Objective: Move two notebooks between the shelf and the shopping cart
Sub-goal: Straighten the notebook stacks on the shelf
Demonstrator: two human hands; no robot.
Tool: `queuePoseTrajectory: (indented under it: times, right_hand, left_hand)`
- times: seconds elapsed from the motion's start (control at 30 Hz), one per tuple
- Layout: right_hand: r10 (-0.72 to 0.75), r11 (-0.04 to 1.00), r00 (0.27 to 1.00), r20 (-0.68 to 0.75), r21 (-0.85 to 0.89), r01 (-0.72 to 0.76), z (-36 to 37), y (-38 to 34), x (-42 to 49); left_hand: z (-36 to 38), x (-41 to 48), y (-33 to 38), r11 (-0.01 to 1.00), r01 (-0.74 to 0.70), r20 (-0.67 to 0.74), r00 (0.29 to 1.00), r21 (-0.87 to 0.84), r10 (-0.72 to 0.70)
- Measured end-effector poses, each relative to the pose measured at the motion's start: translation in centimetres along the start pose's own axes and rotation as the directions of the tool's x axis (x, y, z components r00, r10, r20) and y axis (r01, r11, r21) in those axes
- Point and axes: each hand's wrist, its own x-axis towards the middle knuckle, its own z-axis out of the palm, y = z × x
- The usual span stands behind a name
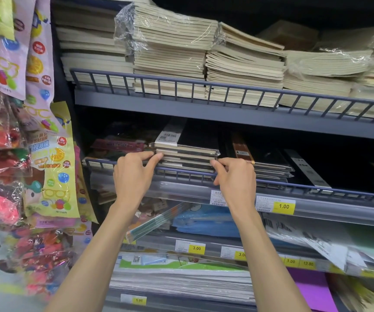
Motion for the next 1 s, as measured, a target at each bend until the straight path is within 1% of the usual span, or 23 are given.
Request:
queuePoseTrajectory:
  times: [0.07,0.17,0.27,0.37,0.47,0.6,0.7,0.9,1.0]
  right_hand:
    - [-0.016,1.0,1.0,-0.013,-0.021,0.016,0.0,0.1,0.1]
    - [-0.006,1.0,1.0,-0.006,-0.007,0.006,0.1,0.0,0.0]
    - [0.015,1.0,1.0,0.014,0.009,-0.015,-0.4,-0.5,-0.2]
    - [0.026,0.997,0.999,-0.041,0.074,-0.023,-1.0,-1.1,-0.4]
    - [0.013,0.994,0.997,-0.074,0.107,-0.005,-1.1,-1.6,-0.3]
    - [-0.001,0.994,0.997,-0.076,0.105,0.009,-1.1,-1.7,0.1]
    - [-0.003,0.996,0.997,-0.078,0.088,0.01,-1.1,-1.5,0.3]
    - [0.004,0.997,0.997,-0.079,0.078,0.002,-0.6,-1.0,0.3]
    - [-0.006,0.999,0.999,-0.042,0.036,0.007,-0.8,-0.7,-0.3]
  left_hand:
    - [0.0,-0.1,0.0,1.0,0.009,-0.005,1.0,-0.004,-0.009]
    - [-0.1,-0.1,0.3,1.0,0.03,0.0,1.0,-0.003,-0.03]
    - [-0.6,-0.2,0.4,1.0,0.019,0.008,1.0,-0.016,-0.019]
    - [-1.2,0.0,0.7,0.999,-0.004,-0.045,0.999,-0.046,0.002]
    - [-1.3,0.2,1.2,1.0,-0.012,-0.064,0.998,-0.029,0.01]
    - [-1.3,0.2,1.4,0.997,-0.052,-0.091,0.995,-0.057,0.047]
    - [-1.3,0.2,1.6,0.995,-0.084,-0.1,0.992,-0.044,0.08]
    - [-1.1,0.2,1.1,0.996,-0.09,-0.081,0.993,-0.023,0.087]
    - [-1.2,0.0,0.6,0.997,-0.079,-0.063,0.995,-0.026,0.077]
